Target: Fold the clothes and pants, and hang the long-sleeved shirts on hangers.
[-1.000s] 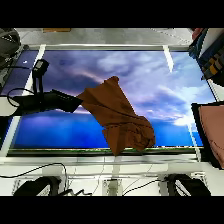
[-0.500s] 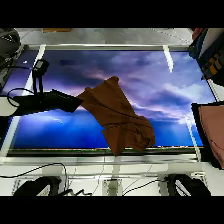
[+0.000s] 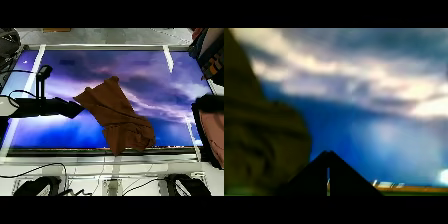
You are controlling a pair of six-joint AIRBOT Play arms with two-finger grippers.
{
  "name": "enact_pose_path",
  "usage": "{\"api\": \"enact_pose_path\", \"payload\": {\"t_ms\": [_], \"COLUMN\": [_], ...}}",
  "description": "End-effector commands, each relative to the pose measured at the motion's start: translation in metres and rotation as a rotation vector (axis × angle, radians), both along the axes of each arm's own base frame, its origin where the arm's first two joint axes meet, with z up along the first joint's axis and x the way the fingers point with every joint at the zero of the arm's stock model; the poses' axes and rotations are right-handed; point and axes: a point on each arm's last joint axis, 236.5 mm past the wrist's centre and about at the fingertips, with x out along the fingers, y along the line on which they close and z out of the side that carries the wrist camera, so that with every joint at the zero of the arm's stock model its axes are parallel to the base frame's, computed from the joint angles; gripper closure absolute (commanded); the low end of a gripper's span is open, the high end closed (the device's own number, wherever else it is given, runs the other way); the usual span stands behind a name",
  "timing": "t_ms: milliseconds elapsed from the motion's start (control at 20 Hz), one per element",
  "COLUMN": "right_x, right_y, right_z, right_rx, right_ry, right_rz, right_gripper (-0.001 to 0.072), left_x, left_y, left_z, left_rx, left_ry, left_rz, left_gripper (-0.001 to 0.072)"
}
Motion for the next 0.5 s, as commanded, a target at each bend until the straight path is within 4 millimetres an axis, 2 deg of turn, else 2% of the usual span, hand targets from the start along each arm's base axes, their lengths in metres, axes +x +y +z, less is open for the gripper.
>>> {"api": "enact_pose_path", "payload": {"t_ms": [0, 100, 200, 250, 300, 350, 400, 450], "right_x": [-0.052, -0.076, -0.085, -0.084, -0.083, -0.08, -0.077, -0.075], "right_y": [0.073, 0.106, 0.125, 0.13, 0.131, 0.13, 0.131, 0.133], "right_z": [-0.083, -0.123, -0.155, -0.171, -0.185, -0.198, -0.208, -0.214], "right_rx": [0.238, 0.4, 0.529, 0.571, 0.596, 0.62, 0.645, 0.677], "right_ry": [0.278, 0.371, 0.413, 0.419, 0.42, 0.421, 0.418, 0.411], "right_rz": [0.282, 0.342, 0.282, 0.229, 0.172, 0.096, 0.033, -0.011], "right_gripper": [0.0689, 0.0689, 0.0686, 0.0638, 0.0528, 0.0381, 0.0286, 0.0284], "left_x": [-0.034, -0.046, -0.051, -0.051, -0.051, -0.051, -0.05, -0.05], "left_y": [-0.002, -0.002, -0.001, -0.001, -0.002, -0.002, -0.002, -0.002], "left_z": [-0.014, -0.018, -0.019, -0.019, -0.019, -0.019, -0.019, -0.019], "left_rx": [0.022, 0.033, 0.038, 0.037, 0.037, 0.037, 0.037, 0.037], "left_ry": [0.141, 0.181, 0.198, 0.198, 0.198, 0.197, 0.197, 0.196], "left_rz": [-0.074, -0.103, -0.116, -0.115, -0.115, -0.115, -0.114, -0.114], "left_gripper": [0.0009, 0.001, 0.0009, 0.0009, 0.0009, 0.0009, 0.001, 0.001]}}
